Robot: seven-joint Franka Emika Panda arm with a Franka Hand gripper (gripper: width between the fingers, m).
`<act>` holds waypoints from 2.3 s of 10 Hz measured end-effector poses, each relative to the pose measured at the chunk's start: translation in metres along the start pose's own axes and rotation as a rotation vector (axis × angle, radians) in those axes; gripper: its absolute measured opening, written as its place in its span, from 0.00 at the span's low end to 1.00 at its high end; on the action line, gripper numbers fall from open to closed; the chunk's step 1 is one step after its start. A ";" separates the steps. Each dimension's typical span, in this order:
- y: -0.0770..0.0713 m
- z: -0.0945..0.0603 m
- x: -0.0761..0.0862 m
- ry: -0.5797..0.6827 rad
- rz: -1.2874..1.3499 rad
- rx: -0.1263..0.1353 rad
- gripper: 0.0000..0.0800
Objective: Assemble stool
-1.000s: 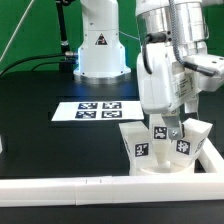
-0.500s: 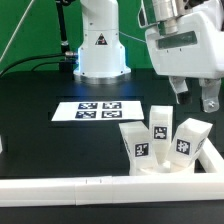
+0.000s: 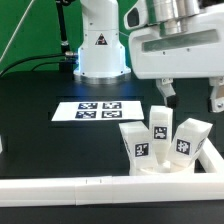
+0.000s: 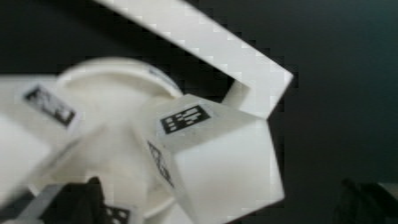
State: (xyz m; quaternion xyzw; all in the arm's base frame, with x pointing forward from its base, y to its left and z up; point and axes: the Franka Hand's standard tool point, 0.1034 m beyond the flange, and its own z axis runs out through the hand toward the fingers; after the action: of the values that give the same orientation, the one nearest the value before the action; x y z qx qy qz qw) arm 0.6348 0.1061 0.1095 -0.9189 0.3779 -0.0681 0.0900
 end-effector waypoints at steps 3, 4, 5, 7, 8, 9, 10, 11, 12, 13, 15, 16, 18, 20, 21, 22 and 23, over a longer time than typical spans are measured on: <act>-0.001 0.009 -0.005 -0.003 -0.264 -0.038 0.81; 0.000 0.009 -0.003 -0.002 -0.350 -0.042 0.81; 0.000 0.009 -0.002 -0.002 -0.399 -0.046 0.81; 0.005 0.009 0.005 -0.012 -0.710 -0.067 0.81; 0.005 0.013 0.007 -0.027 -0.869 -0.068 0.81; -0.002 0.016 0.001 -0.037 -0.963 -0.078 0.81; -0.012 0.016 -0.011 -0.021 -1.049 -0.090 0.81; -0.008 0.016 -0.005 -0.025 -1.135 -0.093 0.81; -0.005 0.016 0.000 -0.025 -1.161 -0.101 0.81; -0.003 0.015 0.001 -0.027 -1.247 -0.114 0.81; -0.001 0.017 0.001 -0.042 -1.343 -0.127 0.81; -0.002 0.017 -0.001 -0.046 -1.390 -0.133 0.81; -0.001 0.020 -0.002 -0.052 -1.465 -0.144 0.81; 0.001 0.021 -0.002 -0.052 -1.445 -0.146 0.81; 0.001 0.021 -0.002 -0.050 -1.416 -0.146 0.65; 0.001 0.021 -0.001 -0.050 -1.414 -0.146 0.65; 0.001 0.021 -0.001 -0.045 -1.351 -0.145 0.48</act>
Offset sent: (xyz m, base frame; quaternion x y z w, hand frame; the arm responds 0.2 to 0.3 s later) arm 0.0000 0.0000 0.0000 0.0000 0.0000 -0.1938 0.9810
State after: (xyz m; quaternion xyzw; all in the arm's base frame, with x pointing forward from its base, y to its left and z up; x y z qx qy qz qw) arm 0.6375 0.1088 0.0884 -0.9582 -0.2775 -0.0646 -0.0261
